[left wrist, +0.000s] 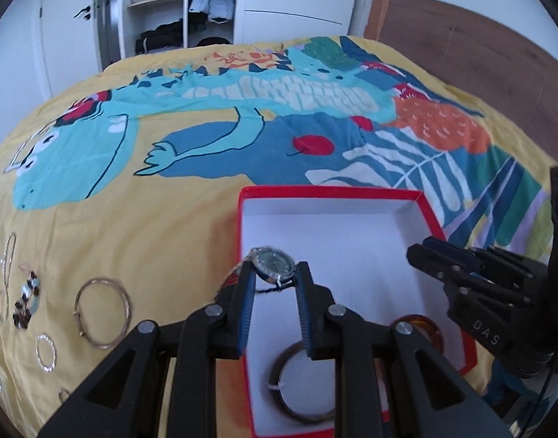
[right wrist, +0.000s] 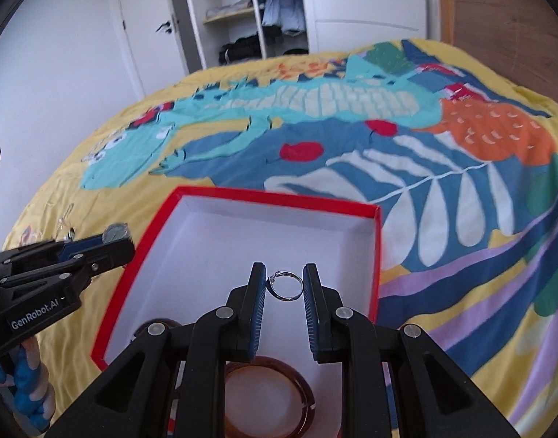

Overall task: Organize jewelry
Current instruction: 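Carry the watch and the ring in both grippers over the box, then release the watch from the left gripper while the right releases the ring into the box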

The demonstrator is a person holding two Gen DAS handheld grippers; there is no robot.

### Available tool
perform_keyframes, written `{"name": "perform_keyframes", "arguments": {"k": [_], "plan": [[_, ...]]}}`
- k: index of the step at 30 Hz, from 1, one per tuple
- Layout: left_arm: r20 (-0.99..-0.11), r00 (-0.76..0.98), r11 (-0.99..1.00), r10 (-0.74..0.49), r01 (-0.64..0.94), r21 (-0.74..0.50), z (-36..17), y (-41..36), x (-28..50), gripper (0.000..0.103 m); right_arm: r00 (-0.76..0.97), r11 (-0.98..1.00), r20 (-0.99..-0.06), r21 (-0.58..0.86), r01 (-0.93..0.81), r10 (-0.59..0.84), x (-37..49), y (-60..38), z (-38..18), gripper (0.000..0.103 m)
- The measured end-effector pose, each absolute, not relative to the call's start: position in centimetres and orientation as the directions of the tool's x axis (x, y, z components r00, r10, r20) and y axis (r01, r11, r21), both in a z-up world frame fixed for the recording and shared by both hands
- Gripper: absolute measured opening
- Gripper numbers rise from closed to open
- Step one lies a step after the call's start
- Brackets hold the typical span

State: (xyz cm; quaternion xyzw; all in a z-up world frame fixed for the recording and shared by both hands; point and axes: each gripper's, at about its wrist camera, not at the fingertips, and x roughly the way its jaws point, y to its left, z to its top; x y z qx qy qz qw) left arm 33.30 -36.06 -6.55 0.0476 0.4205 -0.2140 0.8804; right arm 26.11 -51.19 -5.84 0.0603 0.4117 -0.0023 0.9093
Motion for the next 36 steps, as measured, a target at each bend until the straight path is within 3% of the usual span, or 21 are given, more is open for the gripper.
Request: {"name": "perform_keyframes", "arguments": {"k": [2, 24, 31, 36], "plan": [[-0.773, 0.542, 0.900, -0.329, 0.427, -0.084, -7.3, -36.6, 33.6, 0.011, 0.638, 0.995, -0.768, 0.095, 0.036, 0.050, 26.8, -51.4, -6.6, 0.020], [-0.816, 0.496, 0.880, -0.297, 0.474, -0.032, -11.5, -38.5, 34.0, 0.010, 0.549, 0.997, -0.836, -0.039, -0.072, 0.007, 27.8, -50.7, -9.9, 0.021], [-0.819, 0.494, 0.883, -0.292, 0.467, -0.033, -11.4, -38.5, 33.9, 0.012, 0.550, 0.996, -0.835, -0.064, -0.067, -0.017, 27.4, -50.6, -9.6, 0.024], [-0.814, 0.489, 0.881, -0.314, 0.471, -0.056, -10.4, -38.1, 33.3, 0.021, 0.561, 0.998, -0.827, -0.053, -0.038, -0.023, 26.5, -51.2, -8.5, 0.028]]}}
